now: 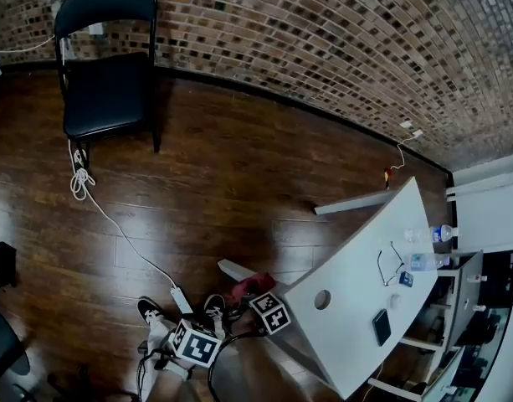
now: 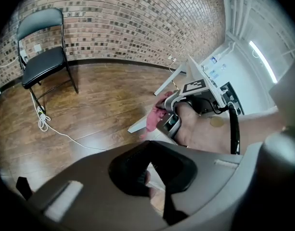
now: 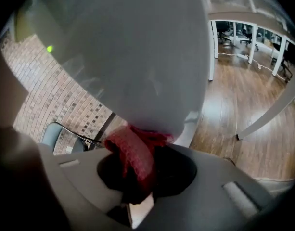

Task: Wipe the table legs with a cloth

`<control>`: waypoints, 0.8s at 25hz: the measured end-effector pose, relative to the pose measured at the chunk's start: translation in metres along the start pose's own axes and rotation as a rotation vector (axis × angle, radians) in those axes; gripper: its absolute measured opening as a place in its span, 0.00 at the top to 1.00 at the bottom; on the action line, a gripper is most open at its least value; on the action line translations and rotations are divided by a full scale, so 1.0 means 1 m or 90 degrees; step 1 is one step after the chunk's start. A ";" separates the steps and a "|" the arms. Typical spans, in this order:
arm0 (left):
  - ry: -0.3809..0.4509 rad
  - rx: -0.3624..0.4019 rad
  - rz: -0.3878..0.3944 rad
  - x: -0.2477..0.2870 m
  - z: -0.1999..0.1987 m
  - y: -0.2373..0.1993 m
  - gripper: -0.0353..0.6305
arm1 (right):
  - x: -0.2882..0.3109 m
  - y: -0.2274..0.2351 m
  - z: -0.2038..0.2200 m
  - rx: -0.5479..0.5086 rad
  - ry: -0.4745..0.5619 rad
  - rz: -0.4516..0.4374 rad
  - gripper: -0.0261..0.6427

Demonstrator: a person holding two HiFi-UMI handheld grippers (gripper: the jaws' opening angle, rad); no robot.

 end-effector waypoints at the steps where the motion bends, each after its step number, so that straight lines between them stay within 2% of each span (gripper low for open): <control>1: -0.003 0.003 -0.002 -0.005 0.002 0.002 0.94 | -0.007 -0.003 -0.001 -0.010 0.002 -0.004 0.86; 5: -0.014 0.018 0.003 -0.020 0.011 0.015 0.94 | -0.036 -0.012 -0.008 -0.029 0.007 -0.028 0.86; 10: -0.053 0.059 -0.003 -0.024 0.027 0.006 0.94 | -0.058 -0.026 -0.013 -0.053 0.021 -0.056 0.86; 18: -0.122 0.035 -0.003 -0.047 0.080 0.000 0.94 | -0.101 -0.023 -0.016 -0.079 0.035 -0.067 0.85; 20: -0.152 0.025 -0.009 -0.053 0.095 -0.002 0.94 | -0.113 -0.016 -0.017 -0.076 0.038 -0.061 0.86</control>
Point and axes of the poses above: the fingertips, and each gripper's own axes: x forward along the fingers, y to its right, z out of its underside, the point moved 3 cm from there along -x, backward along the fingers, and after that the axes turned 6 degrees about -y, right-handed, at the moved point
